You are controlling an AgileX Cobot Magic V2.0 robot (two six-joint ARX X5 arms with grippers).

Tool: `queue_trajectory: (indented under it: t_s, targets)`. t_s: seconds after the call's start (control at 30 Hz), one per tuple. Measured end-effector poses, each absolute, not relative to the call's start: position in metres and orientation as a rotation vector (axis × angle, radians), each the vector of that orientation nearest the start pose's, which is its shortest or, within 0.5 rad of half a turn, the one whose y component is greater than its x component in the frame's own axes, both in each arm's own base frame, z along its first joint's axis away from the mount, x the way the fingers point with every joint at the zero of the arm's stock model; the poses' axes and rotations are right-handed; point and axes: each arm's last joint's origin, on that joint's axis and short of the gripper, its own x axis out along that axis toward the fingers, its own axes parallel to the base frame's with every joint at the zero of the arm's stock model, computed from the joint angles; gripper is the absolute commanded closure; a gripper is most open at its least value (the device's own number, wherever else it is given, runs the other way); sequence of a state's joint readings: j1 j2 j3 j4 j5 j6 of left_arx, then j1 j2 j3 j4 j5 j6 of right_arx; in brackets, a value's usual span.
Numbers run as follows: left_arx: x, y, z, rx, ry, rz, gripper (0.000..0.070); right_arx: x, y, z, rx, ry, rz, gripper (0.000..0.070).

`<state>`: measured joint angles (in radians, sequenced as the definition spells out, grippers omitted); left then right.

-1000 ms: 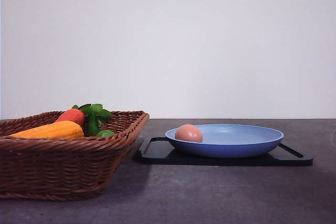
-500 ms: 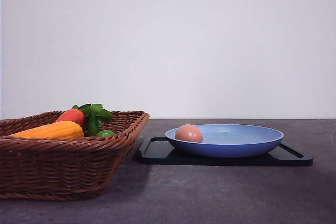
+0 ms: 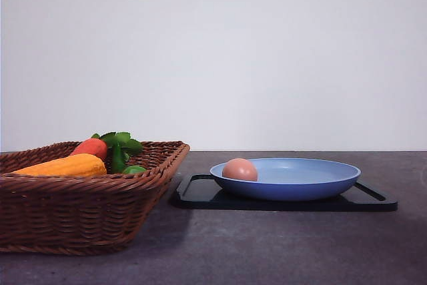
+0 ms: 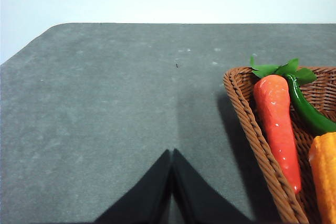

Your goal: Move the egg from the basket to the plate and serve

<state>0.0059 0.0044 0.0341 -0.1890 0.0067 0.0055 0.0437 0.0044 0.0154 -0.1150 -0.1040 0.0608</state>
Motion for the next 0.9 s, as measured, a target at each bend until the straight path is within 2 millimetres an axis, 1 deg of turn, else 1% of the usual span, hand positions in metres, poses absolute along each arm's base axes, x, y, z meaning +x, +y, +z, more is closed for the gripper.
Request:
queue_trajectory:
  t_s: [0.9]
  targets:
    - [0.0946, 0.0004, 0.1566, 0.005, 0.159, -0.001, 0.07, 0.0961, 0.0072, 0.1573, 0.064, 0.108, 0.144, 0.07]
